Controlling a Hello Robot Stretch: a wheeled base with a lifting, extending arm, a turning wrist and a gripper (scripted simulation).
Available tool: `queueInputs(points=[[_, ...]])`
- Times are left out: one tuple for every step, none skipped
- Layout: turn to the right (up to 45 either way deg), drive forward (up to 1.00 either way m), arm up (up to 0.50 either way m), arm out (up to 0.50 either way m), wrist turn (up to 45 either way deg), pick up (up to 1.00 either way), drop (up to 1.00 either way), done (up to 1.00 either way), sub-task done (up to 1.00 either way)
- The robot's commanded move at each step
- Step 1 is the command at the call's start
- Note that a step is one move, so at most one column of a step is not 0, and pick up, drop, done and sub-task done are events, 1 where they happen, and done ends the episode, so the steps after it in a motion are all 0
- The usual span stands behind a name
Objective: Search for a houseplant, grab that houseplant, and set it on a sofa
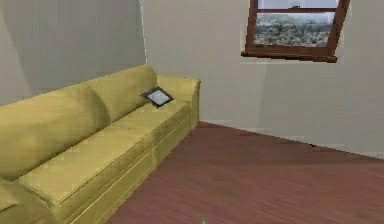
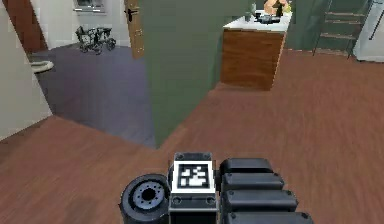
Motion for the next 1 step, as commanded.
queueInputs(points=[[0.0,1.00,0.00,0.00,0.0,0.00,0.00,0.00,0.00]])
